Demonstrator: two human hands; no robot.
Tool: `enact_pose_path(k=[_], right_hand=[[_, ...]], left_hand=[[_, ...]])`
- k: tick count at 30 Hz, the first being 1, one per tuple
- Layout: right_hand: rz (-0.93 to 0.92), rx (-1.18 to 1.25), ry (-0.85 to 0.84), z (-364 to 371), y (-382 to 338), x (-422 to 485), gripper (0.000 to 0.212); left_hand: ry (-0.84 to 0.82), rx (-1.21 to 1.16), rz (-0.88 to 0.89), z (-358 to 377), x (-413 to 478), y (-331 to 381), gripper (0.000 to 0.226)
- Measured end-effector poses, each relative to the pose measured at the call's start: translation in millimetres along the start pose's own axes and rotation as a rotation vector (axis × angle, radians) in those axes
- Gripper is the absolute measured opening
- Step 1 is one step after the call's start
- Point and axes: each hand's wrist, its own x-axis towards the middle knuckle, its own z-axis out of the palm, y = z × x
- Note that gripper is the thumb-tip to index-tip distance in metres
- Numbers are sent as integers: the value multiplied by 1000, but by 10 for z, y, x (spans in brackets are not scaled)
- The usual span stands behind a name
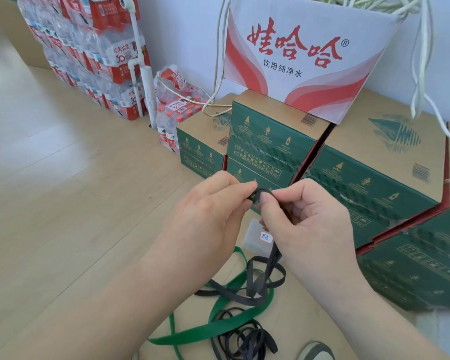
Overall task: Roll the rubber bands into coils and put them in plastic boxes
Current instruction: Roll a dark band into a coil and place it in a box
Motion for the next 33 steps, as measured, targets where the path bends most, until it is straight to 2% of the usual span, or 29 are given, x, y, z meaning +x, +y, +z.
enact_pose_path(k=[6,12,17,22,26,29,33], right_hand=[[86,158,-108,-29,-18,17,6],[82,203,-172,-66,9,32,7],[41,183,-233,-112,17,44,16],[19,139,-274,-132,21,47,15],[14,109,-309,-142,12,48,11],[20,139,-311,-136,5,36,8],[106,300,-294,-108,-37,9,12]], left_hand=[[71,-49,-9,99,-62,2,16],[52,-38,14,101,-83,27,11],[14,-23,33,46,-55,2,13],[-15,20,93,16,-21,-65,13],[-36,62,161,16,2,-91,33],[-26,59,175,22,0,-51,27],[47,21,111,-16,14,8,18]])
